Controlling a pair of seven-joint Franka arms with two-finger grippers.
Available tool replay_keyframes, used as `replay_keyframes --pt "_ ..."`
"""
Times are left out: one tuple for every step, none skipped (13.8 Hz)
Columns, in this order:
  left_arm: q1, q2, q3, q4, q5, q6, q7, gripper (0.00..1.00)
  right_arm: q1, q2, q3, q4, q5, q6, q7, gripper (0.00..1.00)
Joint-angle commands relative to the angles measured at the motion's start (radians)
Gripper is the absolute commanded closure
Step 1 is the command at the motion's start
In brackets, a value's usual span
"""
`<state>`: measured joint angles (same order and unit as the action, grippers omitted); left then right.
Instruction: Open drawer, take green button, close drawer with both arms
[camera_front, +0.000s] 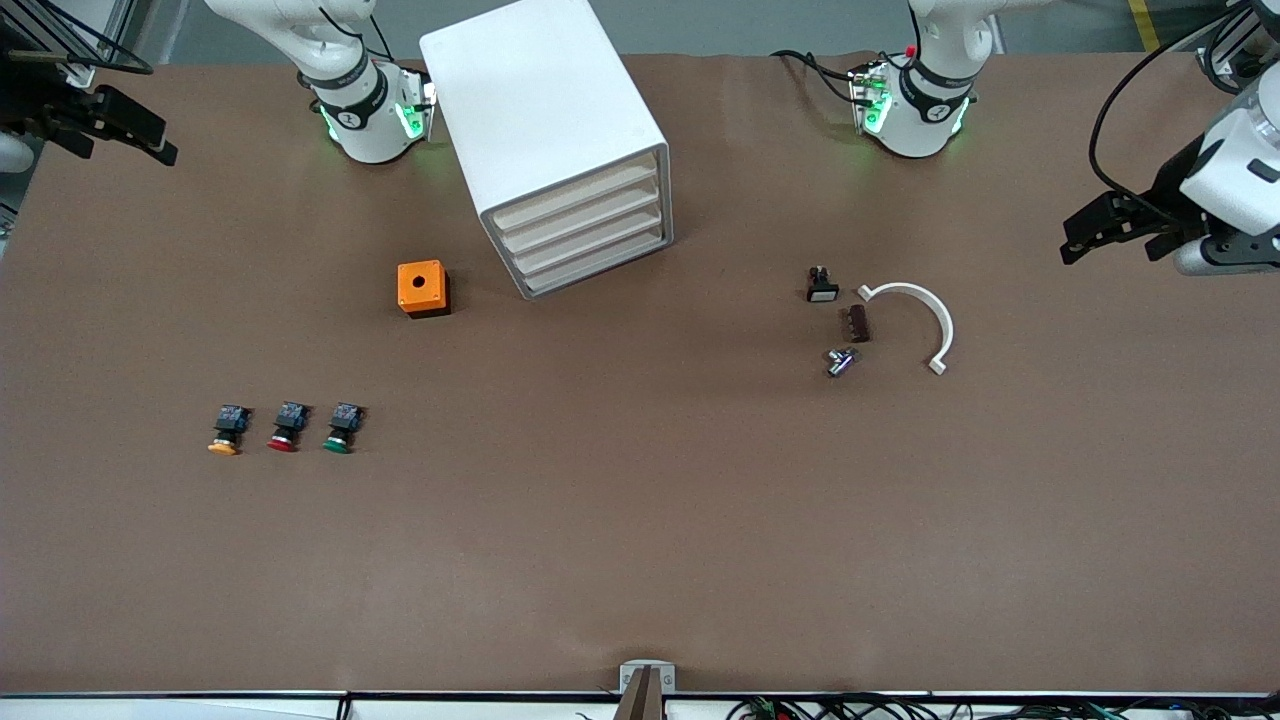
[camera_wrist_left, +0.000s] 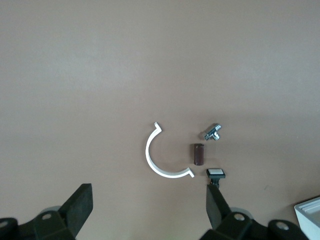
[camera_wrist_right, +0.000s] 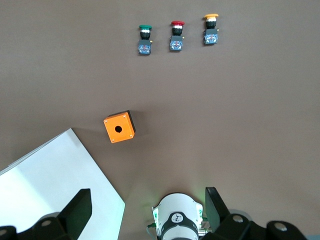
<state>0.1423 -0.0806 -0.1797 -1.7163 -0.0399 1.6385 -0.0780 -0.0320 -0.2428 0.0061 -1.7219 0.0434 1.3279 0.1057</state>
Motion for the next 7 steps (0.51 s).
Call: replay_keyframes --pt "0.010 0.048 -0.010 0.095 0.018 -0.035 0.003 0.00 -0.025 -0.013 0.014 -0.008 0.020 -0.004 -0.001 0.00" --pt "0.007 0.054 -0.010 0.107 0.018 -0.037 0.003 0.00 -0.025 -0.013 0.012 -0.005 0.023 -0.003 0.000 0.00" --pt "0.006 0.059 -0.010 0.116 0.018 -0.035 0.003 0.00 -0.025 -0.019 0.012 -0.005 0.038 -0.009 -0.001 0.00" --pt "0.006 0.059 -0.010 0.121 0.018 -0.035 0.003 0.00 -0.026 -0.024 0.012 -0.005 0.041 -0.015 0.000 0.00" --pt "0.008 0.065 -0.010 0.130 0.018 -0.037 0.003 0.00 -0.032 -0.026 0.008 -0.005 0.041 -0.030 0.002 0.00" --pt "0.011 0.080 -0.009 0.135 0.018 -0.037 0.004 0.00 -0.040 -0.027 -0.008 -0.002 0.050 -0.035 0.005 0.00" --pt "0.013 0.085 -0.007 0.135 0.018 -0.037 0.006 0.00 -0.040 -0.029 -0.029 0.017 0.081 -0.045 0.002 0.00"
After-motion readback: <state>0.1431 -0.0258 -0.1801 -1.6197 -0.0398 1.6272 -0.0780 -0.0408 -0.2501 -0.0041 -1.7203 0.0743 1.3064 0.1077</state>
